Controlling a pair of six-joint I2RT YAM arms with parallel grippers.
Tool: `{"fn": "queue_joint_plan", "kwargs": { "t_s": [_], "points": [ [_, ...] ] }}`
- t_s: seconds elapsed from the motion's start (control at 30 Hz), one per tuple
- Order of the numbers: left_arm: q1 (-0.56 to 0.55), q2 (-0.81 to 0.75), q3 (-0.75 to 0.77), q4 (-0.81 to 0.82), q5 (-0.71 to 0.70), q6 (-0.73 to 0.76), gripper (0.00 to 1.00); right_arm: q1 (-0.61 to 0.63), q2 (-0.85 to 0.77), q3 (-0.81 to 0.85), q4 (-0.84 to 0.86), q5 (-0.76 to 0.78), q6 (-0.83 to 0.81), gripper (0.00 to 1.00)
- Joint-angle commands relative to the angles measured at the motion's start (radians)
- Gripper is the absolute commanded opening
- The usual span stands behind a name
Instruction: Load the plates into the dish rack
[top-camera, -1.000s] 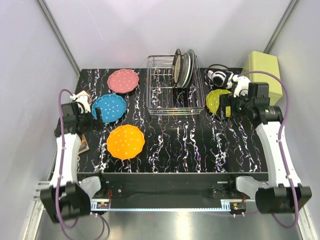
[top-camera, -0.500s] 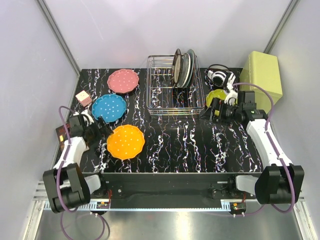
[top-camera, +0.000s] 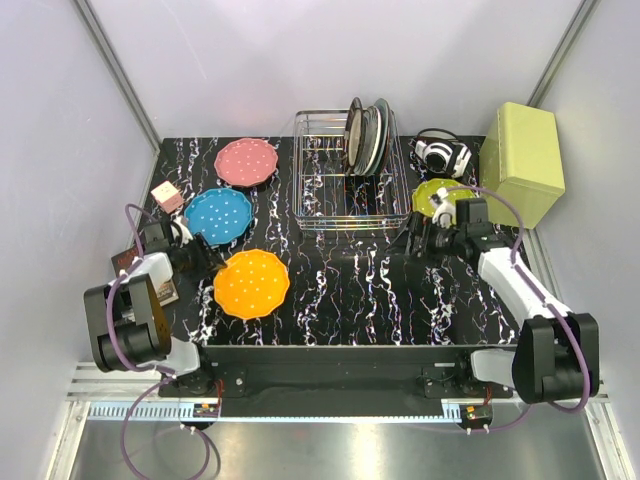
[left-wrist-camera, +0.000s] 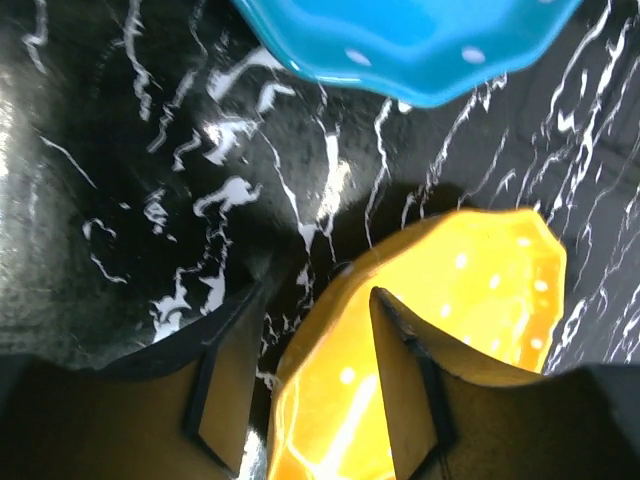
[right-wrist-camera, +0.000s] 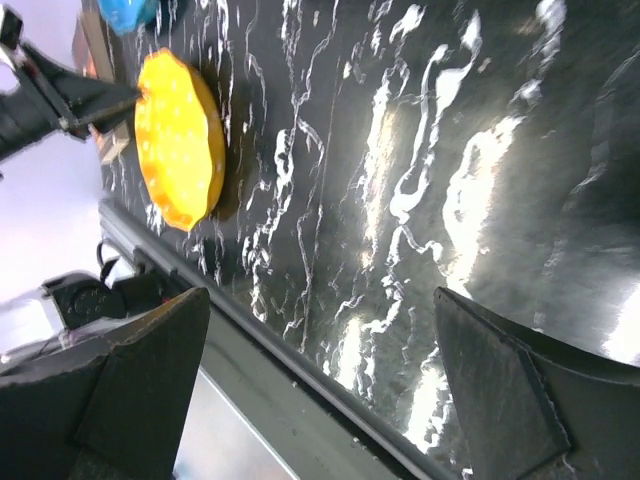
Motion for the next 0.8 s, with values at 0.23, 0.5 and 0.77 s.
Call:
{"fn": "queue_joint_plan", "kwargs": {
  "t_s": [0.23, 0.5, 0.77],
  "points": [
    [-0.072, -0.089, 0.069, -0.234, 0.025, 0.073, 0.51, 0.187, 0.197, -0.061, 0.36, -0.069, 0.164, 1.0],
    [-0.26, 0.095, 0.093, -0.223, 0.132, 0.034, 0.27, 0.242, 0.25, -0.136, 0.549, -0.023, 0.256, 1.0],
    [-0.427, 0.208, 0.147, -0.151, 0.175, -0.047, 0.17, 0.307, 0.289, -0.138, 0.491, 0.07, 0.269, 1.0]
  ]
}}
